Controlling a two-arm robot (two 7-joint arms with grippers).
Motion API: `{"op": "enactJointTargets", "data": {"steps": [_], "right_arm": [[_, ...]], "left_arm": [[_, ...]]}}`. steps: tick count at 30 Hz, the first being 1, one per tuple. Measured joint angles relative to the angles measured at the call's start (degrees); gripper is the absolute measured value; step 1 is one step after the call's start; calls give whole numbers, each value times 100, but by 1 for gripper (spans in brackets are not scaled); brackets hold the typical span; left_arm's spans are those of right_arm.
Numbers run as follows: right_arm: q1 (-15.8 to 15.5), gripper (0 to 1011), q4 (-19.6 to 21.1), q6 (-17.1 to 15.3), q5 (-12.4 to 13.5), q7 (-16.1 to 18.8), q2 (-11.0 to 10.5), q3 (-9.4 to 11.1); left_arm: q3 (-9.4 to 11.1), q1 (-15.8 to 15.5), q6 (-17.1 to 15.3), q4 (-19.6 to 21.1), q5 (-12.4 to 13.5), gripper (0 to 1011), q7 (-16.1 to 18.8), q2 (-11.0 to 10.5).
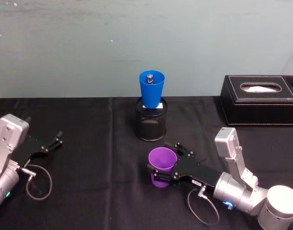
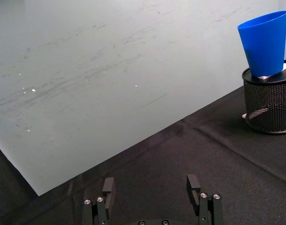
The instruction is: Pick up one cup with a gripper and tap it against the other cup.
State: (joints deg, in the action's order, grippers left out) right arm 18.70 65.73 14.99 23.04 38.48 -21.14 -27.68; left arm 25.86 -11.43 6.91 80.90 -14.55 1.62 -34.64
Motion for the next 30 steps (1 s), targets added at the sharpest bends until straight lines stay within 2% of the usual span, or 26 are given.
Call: {"op": "enactJointTargets", "data": {"steps": [6, 9, 15, 26, 30], "right_arm": [[0, 985, 12, -27, 2, 0, -9, -9], [-1, 894, 18, -35, 2, 0, -12, -13], [-1, 791, 26, -53, 3, -3, -17, -17], [-2, 752, 40, -66, 4, -5, -22, -22], [-25, 752, 344, -124, -62, -78, -108, 23]], "left_arm": [[0, 0, 0, 0, 0, 1000, 0, 0], [0, 0, 0, 0, 1, 1000, 0, 0], [0, 0, 0, 0, 0, 1000, 0, 0], [0, 0, 0, 0, 0, 1000, 0, 0], [0, 0, 0, 0, 0, 1000, 0, -1]]}}
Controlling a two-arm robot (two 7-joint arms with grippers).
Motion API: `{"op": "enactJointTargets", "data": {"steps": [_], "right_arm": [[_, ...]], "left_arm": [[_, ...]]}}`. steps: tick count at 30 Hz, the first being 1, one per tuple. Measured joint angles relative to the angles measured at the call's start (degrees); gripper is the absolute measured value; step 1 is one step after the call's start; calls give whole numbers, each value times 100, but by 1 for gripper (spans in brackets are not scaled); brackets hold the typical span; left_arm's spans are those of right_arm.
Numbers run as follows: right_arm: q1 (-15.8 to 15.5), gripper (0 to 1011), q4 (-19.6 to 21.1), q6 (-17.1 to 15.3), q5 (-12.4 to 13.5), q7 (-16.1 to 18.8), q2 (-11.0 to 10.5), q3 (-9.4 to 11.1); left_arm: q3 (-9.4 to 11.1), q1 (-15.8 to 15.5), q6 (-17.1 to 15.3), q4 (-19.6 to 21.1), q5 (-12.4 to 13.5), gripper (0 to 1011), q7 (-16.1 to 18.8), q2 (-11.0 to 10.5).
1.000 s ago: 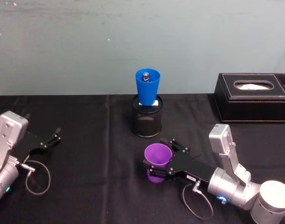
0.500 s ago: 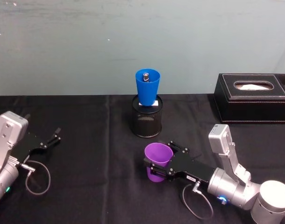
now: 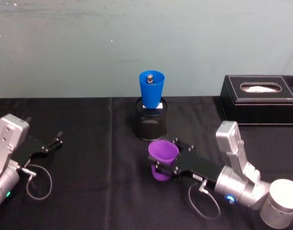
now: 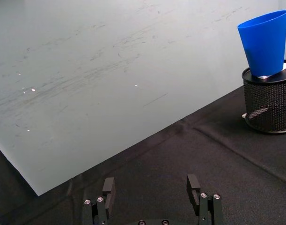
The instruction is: Pick up one cup with a gripper and tap it against the other cup.
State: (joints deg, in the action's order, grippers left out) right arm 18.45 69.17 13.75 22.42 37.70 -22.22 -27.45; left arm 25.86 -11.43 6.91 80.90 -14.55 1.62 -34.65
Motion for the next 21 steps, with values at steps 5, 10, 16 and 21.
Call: {"op": "enactJointTargets", "data": {"steps": [5, 10, 16, 21], "right_arm": [[28, 752, 465, -300, -36, -86, -137, 53], [170, 752, 961, -749, 60, -113, -294, 135], [345, 752, 1331, -1139, 151, -196, -425, 156], [429, 752, 1480, -1298, 235, -268, -465, 152]], "left_arm": [[0, 0, 0, 0, 0, 1000, 0, 0], [0, 0, 0, 0, 0, 1000, 0, 0], [0, 0, 0, 0, 0, 1000, 0, 0], [0, 0, 0, 0, 0, 1000, 0, 0]]}}
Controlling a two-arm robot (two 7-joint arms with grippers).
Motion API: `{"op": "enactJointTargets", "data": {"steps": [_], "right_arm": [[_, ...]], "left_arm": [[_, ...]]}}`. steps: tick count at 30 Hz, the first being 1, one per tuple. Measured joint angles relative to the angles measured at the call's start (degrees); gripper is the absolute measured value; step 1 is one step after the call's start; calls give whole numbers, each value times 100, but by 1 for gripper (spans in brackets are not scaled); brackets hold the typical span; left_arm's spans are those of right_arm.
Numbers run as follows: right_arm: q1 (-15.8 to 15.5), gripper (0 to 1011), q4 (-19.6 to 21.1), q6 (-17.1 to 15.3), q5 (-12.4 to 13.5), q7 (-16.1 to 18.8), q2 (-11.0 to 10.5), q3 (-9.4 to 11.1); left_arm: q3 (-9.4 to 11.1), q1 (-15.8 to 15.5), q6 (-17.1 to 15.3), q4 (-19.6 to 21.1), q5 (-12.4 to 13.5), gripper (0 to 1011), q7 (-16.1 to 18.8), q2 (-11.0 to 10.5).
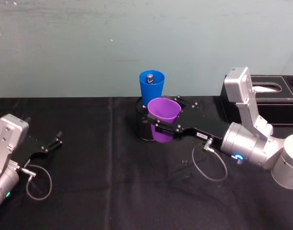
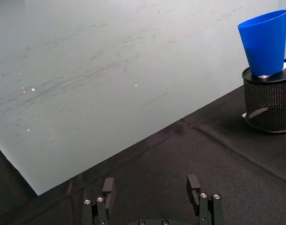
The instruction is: Pick up one cup with a gripper and tap it against the other cup.
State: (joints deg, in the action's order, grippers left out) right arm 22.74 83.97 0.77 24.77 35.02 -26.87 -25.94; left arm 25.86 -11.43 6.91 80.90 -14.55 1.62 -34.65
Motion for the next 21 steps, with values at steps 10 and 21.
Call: {"op": "enactJointTargets", "data": {"steps": [10, 21], "right_arm": [[17, 752, 59, -106, 103, -77, -18, -9], [15, 752, 54, -93, 91, -73, -14, -8]], "left_arm": [[0, 0, 0, 0, 0, 1000, 0, 0], [0, 0, 0, 0, 0, 1000, 0, 0]]}}
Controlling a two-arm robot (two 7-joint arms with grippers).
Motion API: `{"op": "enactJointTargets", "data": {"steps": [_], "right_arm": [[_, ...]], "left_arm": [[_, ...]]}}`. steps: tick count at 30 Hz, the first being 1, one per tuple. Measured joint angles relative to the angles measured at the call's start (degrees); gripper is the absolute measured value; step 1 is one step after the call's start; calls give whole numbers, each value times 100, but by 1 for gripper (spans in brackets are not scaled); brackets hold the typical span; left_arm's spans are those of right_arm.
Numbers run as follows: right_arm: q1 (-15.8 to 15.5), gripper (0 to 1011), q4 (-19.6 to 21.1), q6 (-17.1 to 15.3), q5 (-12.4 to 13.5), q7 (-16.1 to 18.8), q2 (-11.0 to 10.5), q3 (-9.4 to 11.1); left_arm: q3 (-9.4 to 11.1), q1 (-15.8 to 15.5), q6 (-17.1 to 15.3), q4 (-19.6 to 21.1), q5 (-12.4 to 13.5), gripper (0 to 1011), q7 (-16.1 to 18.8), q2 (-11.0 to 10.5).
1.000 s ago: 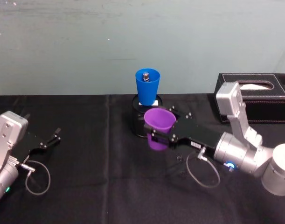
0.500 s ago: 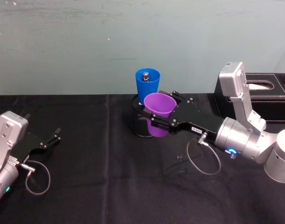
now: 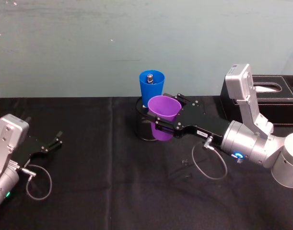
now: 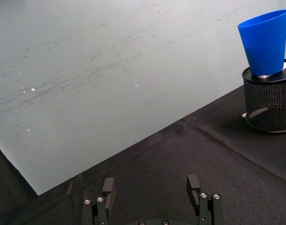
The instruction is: Pick up one cup with a gripper and tap it against the other cup.
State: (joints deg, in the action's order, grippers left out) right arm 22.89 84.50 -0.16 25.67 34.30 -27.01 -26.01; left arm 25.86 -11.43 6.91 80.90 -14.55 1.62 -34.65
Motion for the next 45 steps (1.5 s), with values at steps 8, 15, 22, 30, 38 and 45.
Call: {"op": "enactJointTargets", "data": {"steps": [8, 15, 22, 30, 38, 45], "right_arm": [[-1, 752, -5, 7, -7, 2, 3, 4], [-1, 752, -8, 13, -11, 2, 3, 4], [-1, 752, -8, 17, -16, 3, 3, 4], [-1, 752, -9, 18, -17, 3, 3, 4], [-1, 752, -8, 18, -16, 5, 3, 4], [-1, 752, -8, 18, -16, 8, 3, 4]], "left_arm": [[0, 0, 0, 0, 0, 1000, 0, 0], [0, 0, 0, 0, 0, 1000, 0, 0], [0, 0, 0, 0, 0, 1000, 0, 0], [0, 0, 0, 0, 0, 1000, 0, 0], [0, 0, 0, 0, 0, 1000, 0, 0], [0, 0, 0, 0, 0, 1000, 0, 0]]}}
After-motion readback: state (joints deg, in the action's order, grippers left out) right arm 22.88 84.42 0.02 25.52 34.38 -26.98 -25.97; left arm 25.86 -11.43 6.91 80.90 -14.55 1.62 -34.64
